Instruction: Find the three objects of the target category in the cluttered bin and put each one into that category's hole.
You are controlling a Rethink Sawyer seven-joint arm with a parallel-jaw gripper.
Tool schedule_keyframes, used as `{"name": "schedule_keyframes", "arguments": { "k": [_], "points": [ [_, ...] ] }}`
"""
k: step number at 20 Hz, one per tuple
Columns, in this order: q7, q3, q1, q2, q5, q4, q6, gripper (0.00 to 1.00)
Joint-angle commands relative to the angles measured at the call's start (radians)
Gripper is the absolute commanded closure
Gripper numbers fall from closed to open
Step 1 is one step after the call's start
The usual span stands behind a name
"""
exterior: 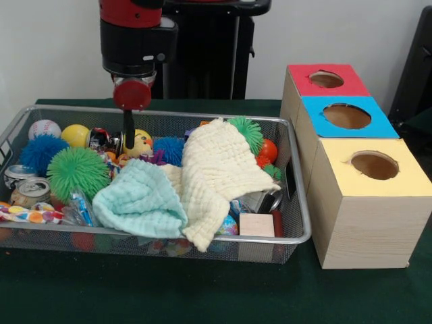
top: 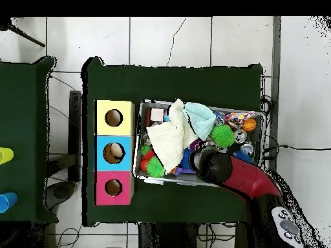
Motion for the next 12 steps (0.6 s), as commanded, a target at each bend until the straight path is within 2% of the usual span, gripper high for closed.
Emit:
{"name": "schedule_keyframes", "arguments": {
  "k": [1, 5, 12],
  "points": [
    [0.211, 0.020, 0.005, 0.103, 0.101, 0.037, -0.132, 0.00],
    [0.196, 0.022, 0.015, 0.127, 0.129, 0.048, -0.176, 0.00],
    [0.154, 0.033, 0.000, 0.154, 0.146, 0.060, -0.189, 0.00]
  ]
}}
